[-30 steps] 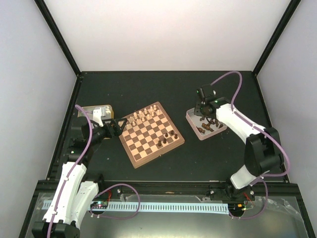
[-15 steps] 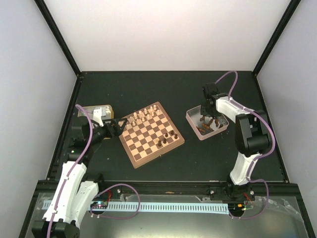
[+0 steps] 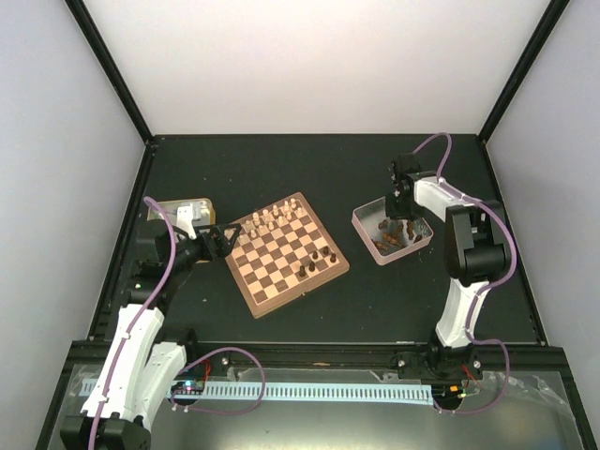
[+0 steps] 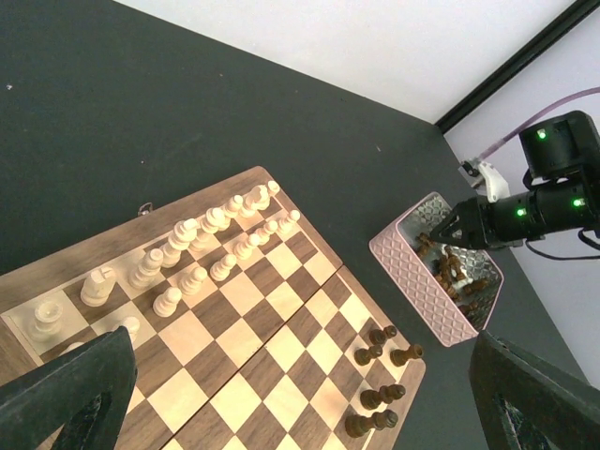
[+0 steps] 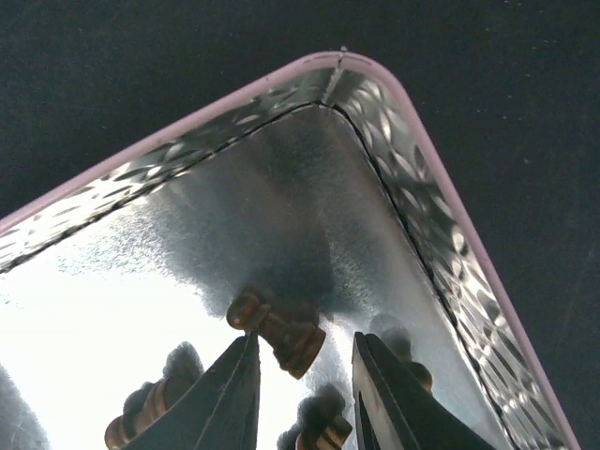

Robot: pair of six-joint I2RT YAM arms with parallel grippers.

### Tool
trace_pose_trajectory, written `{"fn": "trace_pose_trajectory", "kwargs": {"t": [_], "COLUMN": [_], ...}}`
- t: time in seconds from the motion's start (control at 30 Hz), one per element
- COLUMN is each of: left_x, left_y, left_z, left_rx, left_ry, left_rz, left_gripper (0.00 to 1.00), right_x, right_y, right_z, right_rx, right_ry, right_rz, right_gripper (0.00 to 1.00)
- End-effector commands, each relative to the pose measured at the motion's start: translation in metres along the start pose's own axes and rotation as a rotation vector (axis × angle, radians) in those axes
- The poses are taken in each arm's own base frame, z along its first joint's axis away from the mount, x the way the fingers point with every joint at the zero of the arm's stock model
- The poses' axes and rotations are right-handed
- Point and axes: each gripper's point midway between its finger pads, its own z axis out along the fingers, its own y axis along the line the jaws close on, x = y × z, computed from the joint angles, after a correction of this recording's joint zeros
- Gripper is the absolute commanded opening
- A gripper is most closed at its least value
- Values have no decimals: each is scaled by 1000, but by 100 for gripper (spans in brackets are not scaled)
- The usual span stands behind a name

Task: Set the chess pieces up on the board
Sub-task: Pick up the chess piece from the storage box.

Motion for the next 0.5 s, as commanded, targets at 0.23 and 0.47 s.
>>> {"fn": "trace_pose_trajectory", "kwargs": {"t": [0.23, 0.47], "left_x": [-14, -14], "left_y": [-13, -12], "left_z": [-6, -6], "left_rx": [27, 23], "left_ry": [-29, -31], "left_rz": [40, 44], "left_gripper": [99, 99], "right_x": [-7, 1], "right_y": [8, 8], "right_z": [10, 16], "right_rx": [-108, -112], "right_ry": [25, 55], "right_rz": [-107, -125], "right_gripper": [28, 26]}}
